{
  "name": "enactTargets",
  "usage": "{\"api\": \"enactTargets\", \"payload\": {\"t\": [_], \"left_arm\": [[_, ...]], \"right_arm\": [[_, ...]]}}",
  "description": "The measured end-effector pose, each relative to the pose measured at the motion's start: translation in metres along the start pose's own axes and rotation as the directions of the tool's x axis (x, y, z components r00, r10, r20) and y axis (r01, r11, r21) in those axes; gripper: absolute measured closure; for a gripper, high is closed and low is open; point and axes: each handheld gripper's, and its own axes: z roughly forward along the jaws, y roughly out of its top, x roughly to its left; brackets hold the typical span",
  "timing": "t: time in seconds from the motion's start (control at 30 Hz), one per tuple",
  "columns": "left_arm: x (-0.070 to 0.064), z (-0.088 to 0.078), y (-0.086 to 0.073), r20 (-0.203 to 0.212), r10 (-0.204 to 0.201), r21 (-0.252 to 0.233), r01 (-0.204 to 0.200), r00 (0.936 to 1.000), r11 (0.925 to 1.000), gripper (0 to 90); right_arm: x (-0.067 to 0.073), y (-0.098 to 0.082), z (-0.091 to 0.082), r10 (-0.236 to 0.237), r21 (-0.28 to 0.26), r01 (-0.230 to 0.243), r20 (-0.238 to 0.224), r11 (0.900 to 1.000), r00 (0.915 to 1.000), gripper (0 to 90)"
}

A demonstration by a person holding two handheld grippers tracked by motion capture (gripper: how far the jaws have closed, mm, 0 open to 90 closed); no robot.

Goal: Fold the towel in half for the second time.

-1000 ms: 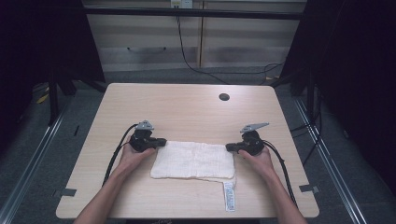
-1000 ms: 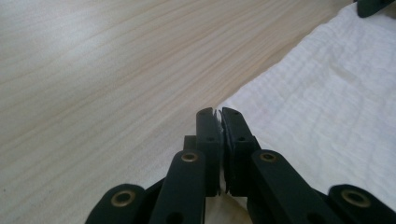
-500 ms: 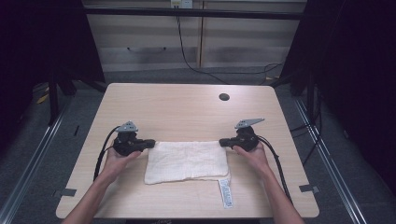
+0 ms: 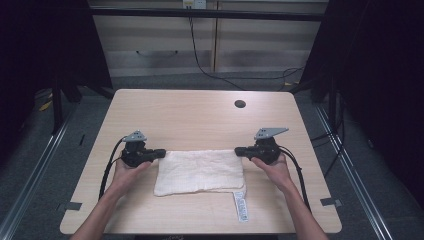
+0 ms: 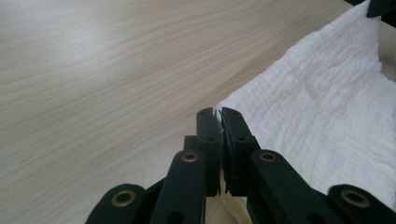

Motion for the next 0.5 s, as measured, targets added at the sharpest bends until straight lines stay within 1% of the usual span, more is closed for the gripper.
{"api": "enactTargets", "payload": {"t": [0.2, 0.23, 0.37, 0.5], "left_arm": [[0.000, 0.002, -0.001, -0.007, -0.002, 0.005, 0.002, 1.0000, 1.0000, 87.0], [0.000, 0.002, -0.002, -0.008, -0.001, 0.006, 0.001, 1.0000, 1.0000, 86.9], [0.000, 0.002, -0.002, -0.008, -0.010, -0.003, 0.010, 0.9999, 0.9999, 87.0], [-0.001, 0.001, -0.001, -0.008, -0.006, -0.005, 0.006, 0.9999, 1.0000, 87.0]], "right_arm": [[0.007, 0.002, -0.005, -0.025, -0.010, 0.025, -0.005, 1.000, 0.9997, 87.8], [0.011, 0.002, -0.008, -0.038, -0.016, 0.037, -0.010, 0.999, 0.9992, 87.8], [0.016, 0.000, -0.012, -0.052, -0.015, 0.051, -0.013, 0.999, 0.9986, 87.8], [0.023, 0.000, -0.017, -0.072, -0.023, 0.071, -0.020, 0.997, 0.9972, 87.9]]}}
